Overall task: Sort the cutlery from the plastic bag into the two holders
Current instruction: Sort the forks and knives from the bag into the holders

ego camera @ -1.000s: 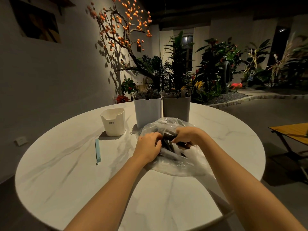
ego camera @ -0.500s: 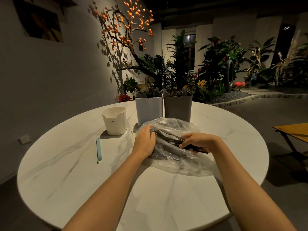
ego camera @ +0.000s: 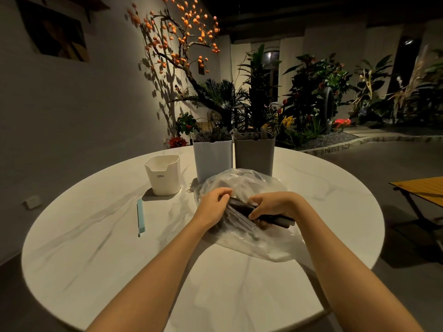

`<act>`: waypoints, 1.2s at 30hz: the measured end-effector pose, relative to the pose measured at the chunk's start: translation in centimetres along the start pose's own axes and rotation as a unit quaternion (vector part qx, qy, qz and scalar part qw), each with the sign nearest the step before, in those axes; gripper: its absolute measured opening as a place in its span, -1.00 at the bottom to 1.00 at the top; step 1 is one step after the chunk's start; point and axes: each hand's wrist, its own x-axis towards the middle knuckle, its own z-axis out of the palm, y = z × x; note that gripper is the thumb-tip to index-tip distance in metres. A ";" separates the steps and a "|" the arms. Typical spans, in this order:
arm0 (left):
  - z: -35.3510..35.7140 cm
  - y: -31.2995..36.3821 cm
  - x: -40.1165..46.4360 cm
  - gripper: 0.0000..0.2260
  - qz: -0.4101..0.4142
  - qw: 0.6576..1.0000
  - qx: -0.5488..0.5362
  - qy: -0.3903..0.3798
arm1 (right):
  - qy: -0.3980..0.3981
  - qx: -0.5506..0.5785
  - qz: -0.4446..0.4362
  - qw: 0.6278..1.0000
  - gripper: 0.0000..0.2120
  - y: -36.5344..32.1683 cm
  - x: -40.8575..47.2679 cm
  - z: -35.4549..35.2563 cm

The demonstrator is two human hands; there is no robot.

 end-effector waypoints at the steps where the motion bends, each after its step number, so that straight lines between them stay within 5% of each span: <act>1: 0.2 0.1 -0.1 -0.72 0.004 1.000 0.014 -0.007 | 0.014 -0.008 -0.005 1.000 -0.68 -0.3 0.2 0.3; 12: -1.5 -0.9 0.0 -0.59 -0.063 0.995 0.027 0.066 | 0.058 -0.008 -0.046 0.997 -0.57 1.1 -0.9 -0.1; 17: -1.5 -0.7 0.0 -0.46 -0.071 0.994 0.008 0.081 | 0.079 0.086 -0.055 0.992 -0.57 1.6 -1.5 -0.1; 23: -1.6 -0.8 0.1 -0.64 -0.044 0.994 0.022 0.100 | 0.067 0.154 -0.061 0.984 -0.49 1.6 -2.5 -0.2; 31: -1.8 -0.7 0.2 -0.65 -0.084 0.985 -0.020 0.150 | 0.053 0.166 -0.067 0.982 -0.46 1.5 -3.5 -0.4; 36: -1.3 -1.3 0.4 -0.57 -0.092 0.994 -0.039 0.046 | 0.049 0.164 -0.070 0.983 -0.53 1.9 -3.1 -0.2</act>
